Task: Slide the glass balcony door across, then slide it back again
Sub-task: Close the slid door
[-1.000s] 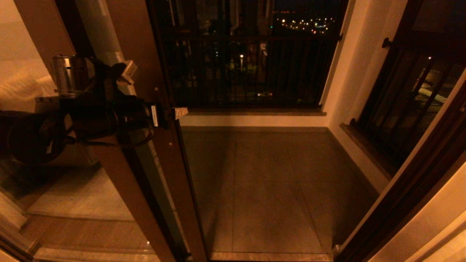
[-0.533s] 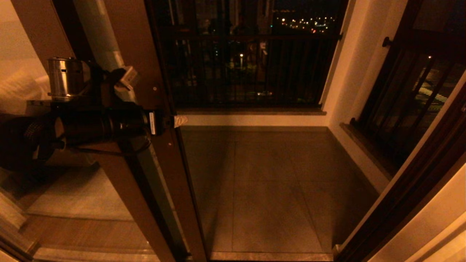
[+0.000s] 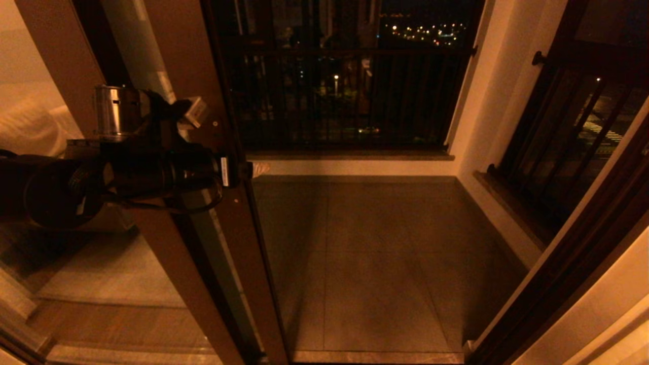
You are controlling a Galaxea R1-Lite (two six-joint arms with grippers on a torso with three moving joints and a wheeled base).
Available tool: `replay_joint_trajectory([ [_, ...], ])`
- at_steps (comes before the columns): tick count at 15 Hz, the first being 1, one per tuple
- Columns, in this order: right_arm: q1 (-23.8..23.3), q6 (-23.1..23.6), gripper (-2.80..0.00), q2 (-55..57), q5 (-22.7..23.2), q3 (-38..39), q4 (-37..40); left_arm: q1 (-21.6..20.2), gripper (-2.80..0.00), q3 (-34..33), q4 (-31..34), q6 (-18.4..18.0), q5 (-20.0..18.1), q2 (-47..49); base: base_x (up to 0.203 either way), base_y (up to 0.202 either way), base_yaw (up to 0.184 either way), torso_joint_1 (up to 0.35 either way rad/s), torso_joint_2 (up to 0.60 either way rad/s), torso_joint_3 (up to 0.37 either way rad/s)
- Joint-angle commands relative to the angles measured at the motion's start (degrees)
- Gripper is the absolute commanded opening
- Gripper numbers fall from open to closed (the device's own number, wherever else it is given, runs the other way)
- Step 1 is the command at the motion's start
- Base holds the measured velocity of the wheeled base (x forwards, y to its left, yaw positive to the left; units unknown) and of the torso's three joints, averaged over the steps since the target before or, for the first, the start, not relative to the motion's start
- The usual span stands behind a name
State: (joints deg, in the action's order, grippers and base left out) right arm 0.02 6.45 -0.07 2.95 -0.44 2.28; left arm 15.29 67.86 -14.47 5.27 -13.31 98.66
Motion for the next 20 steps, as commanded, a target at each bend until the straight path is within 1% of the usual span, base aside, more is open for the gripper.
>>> replay_joint_trajectory([
  [1,0.06,0.06,-2.8,0.07,0.04,0.0,0.01,0.01,0.0,0.88,-0.12,0.09,-0.12,1.84,0.0,0.0,0.0,0.0,0.0,0.0],
  [9,-0.02,0.06,-2.8,0.07,0.04,0.0,0.01,0.17,0.0,2.89,-0.21,0.01,-0.14,3.74,0.0,0.0,0.0,0.0,0.0,0.0],
  [20,-0.02,0.06,-2.8,0.07,0.04,0.0,0.01,3.96,0.0,4.03,-0.21,-0.08,0.3,3.73,0.0,0.0,0.0,0.0,0.0,0.0],
])
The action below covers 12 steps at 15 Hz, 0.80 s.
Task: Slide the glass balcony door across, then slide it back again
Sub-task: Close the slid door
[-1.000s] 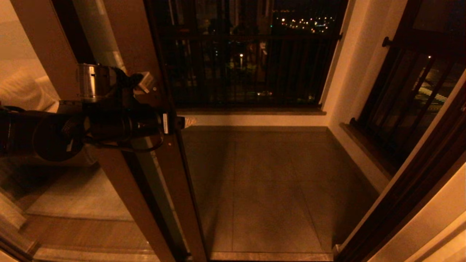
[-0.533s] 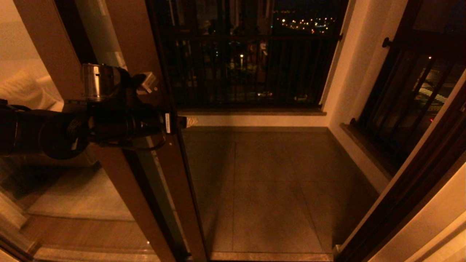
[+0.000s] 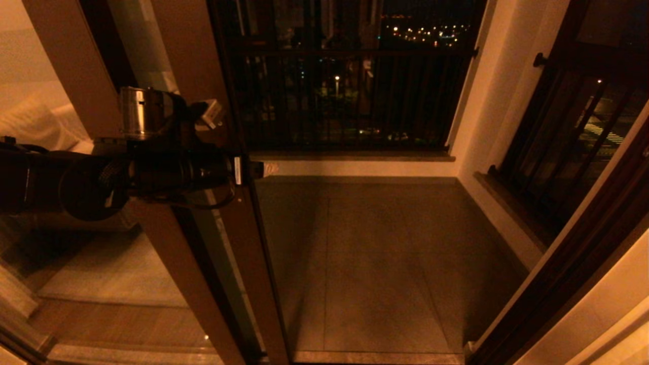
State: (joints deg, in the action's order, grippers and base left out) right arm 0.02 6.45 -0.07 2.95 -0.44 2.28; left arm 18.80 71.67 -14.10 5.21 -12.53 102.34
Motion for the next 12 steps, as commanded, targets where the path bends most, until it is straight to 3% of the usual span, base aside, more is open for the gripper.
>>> replay_joint_trajectory([
  [1,-0.02,0.06,-2.8,0.07,0.04,0.0,0.01,0.7,0.0,0.23,-0.57,-0.03,-0.48,-0.04,0.0,0.0,0.0,0.0,0.0,0.0],
  [12,0.06,0.06,-2.8,0.07,0.04,0.0,0.01,4.22,0.0,0.05,-0.57,-0.03,-0.3,0.49,0.0,0.0,0.0,0.0,0.0,0.0],
])
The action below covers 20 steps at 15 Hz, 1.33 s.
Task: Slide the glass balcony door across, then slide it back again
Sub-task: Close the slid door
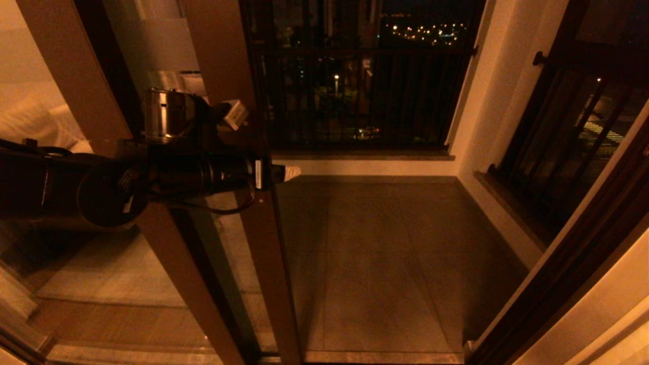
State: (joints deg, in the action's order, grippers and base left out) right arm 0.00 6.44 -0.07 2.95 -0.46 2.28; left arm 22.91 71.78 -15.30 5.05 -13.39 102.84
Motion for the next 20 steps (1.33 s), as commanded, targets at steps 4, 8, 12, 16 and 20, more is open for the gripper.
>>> replay_joint_trajectory([
  [4,0.09,0.06,-2.8,0.07,0.04,0.02,0.01,0.77,0.0,0.03,0.62,0.04,0.79,0.69,0.0,0.0,0.0,0.0,0.0,0.0],
  [8,0.08,0.06,-2.8,0.07,0.04,0.02,0.01,2.57,0.0,0.97,0.53,-0.04,3.0,2.45,0.0,0.0,0.0,0.0,0.0,0.0],
  [12,0.0,0.06,-2.8,0.07,0.04,-0.03,0.01,4.36,0.0,2.4,-4.72,-0.13,6.64,5.3,0.0,0.0,0.0,0.0,0.0,0.0],
  [16,0.03,0.06,-2.8,0.07,0.04,0.02,0.01,5.04,0.0,2.49,-6.41,-0.13,7.06,6.41,0.0,0.0,0.0,0.0,0.0,0.0],
  [20,0.02,0.06,-2.8,0.07,0.04,0.02,0.01,6.25,0.0,3.28,-6.47,-0.1,6.88,6.94,0.0,0.0,0.0,0.0,0.0,0.0],
])
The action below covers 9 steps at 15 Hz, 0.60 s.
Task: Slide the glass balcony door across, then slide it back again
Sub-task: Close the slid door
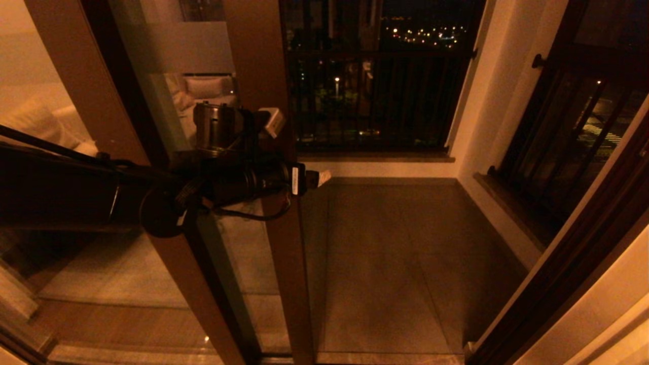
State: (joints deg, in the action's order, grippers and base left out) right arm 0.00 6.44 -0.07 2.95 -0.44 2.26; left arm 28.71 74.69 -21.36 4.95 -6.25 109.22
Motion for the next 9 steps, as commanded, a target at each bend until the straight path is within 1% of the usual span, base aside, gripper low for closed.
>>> replay_joint_trajectory([
  [1,0.0,0.07,-2.8,0.07,0.04,0.0,0.03,0.86,0.0,0.37,-0.44,0.06,-0.23,0.64,0.0,0.0,0.0,0.0,0.0,0.0],
  [9,0.01,0.07,-2.8,0.07,0.04,0.0,0.03,3.06,0.0,0.28,-0.18,0.06,-0.07,0.37,0.0,0.0,0.0,0.0,0.0,0.0],
])
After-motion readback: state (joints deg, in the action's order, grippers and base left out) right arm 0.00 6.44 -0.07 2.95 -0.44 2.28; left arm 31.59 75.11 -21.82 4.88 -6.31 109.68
